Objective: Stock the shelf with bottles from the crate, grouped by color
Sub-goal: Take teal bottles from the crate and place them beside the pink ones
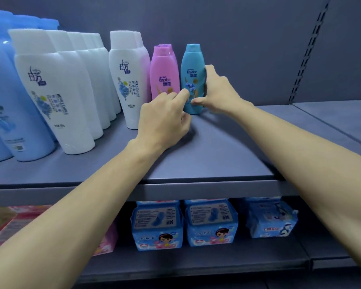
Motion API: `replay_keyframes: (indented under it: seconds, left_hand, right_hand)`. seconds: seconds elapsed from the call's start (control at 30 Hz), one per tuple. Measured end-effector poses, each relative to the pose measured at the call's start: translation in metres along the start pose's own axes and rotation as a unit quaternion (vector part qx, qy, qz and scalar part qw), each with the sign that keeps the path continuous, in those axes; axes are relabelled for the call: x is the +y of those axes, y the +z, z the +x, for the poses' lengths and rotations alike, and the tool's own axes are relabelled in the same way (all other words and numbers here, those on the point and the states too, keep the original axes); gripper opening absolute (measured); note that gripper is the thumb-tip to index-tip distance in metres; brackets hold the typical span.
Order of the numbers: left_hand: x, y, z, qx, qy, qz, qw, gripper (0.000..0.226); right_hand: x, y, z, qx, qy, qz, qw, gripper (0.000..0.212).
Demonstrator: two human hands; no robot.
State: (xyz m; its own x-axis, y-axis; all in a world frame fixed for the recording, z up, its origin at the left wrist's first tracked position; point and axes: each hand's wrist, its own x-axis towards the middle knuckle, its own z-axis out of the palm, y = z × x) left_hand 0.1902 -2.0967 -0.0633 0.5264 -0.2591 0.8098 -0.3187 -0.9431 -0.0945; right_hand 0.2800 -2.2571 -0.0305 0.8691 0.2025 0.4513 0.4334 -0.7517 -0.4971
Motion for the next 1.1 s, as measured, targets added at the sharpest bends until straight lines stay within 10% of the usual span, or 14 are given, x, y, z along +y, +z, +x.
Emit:
replay_keyframes:
  seconds: [0.47, 1.1]
  left_hand:
    - [0.000, 0.002, 0.000, 0.008, -0.018, -0.030, 0.999, 0.020]
    - [-0.003, -0.042, -0.026, -0.108, -0.023, -0.062, 0.992, 0.025]
  right_hand:
    - [0.006, 0.025, 0.008, 0.077, 0.079, 0.055, 0.992, 0.054]
    - [-0.065, -0.049, -0.100, 0.003, 0.008, -0.159, 0.987, 0.032]
